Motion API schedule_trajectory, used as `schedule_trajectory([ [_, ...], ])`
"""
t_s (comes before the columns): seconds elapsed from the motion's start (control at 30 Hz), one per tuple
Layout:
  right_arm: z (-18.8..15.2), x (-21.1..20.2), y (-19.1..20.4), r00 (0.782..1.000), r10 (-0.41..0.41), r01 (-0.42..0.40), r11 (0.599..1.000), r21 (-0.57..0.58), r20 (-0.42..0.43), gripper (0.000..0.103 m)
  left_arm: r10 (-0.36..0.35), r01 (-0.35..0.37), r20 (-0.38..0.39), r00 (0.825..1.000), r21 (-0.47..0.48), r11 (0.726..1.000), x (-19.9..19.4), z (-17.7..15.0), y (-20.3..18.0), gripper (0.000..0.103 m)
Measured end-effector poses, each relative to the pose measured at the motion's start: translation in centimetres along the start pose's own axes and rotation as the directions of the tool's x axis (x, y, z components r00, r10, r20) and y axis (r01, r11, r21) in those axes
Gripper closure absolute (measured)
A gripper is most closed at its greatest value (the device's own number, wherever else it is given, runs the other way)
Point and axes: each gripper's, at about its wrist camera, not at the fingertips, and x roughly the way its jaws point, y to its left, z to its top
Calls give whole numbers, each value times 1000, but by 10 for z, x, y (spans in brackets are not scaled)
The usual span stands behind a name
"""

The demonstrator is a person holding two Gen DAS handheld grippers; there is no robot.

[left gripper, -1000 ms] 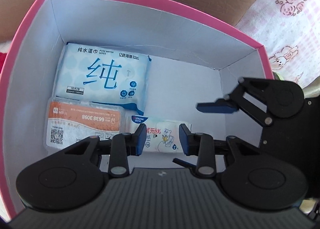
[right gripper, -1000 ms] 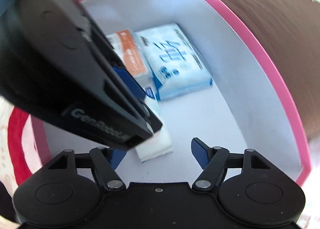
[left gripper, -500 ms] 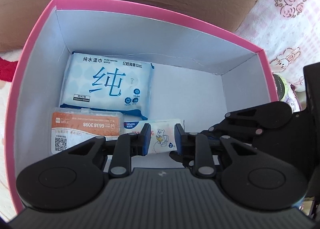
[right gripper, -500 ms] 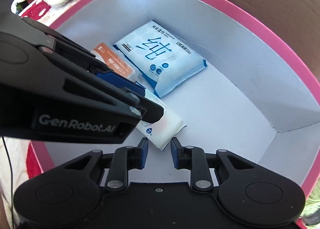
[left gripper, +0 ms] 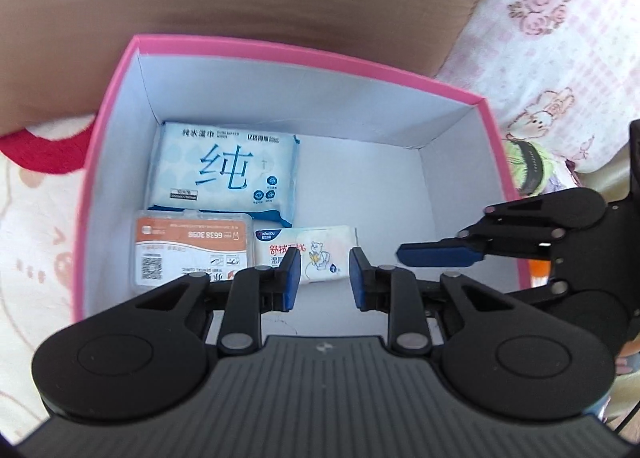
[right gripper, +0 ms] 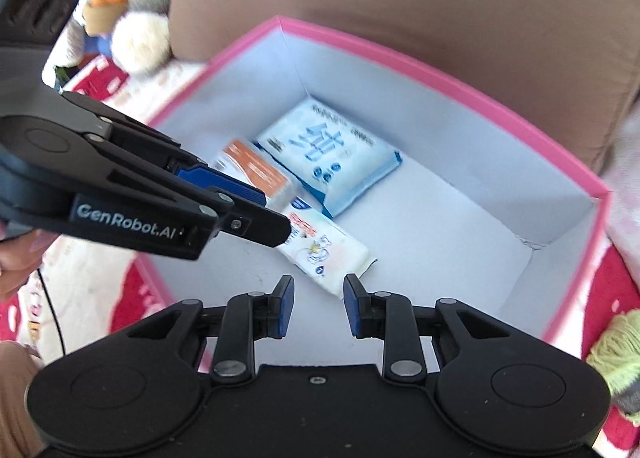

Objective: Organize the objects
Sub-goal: 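Open both grippers and raise them out of the pink box, then move both tools toward the orange makeup sponge on the bed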

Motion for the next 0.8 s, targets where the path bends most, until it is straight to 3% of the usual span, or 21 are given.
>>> schedule_trajectory([
  [0.47, -28, -98, 28, 981, -86, 86, 996, 10, 176, 66, 25, -27, 22, 999, 60, 998, -70, -13, -44, 72],
  [0.8, -50, -153, 39, 963, -129, 127, 992, 22, 236, 60, 72, -72, 0, 997, 108, 992, -101, -32, -88, 62],
])
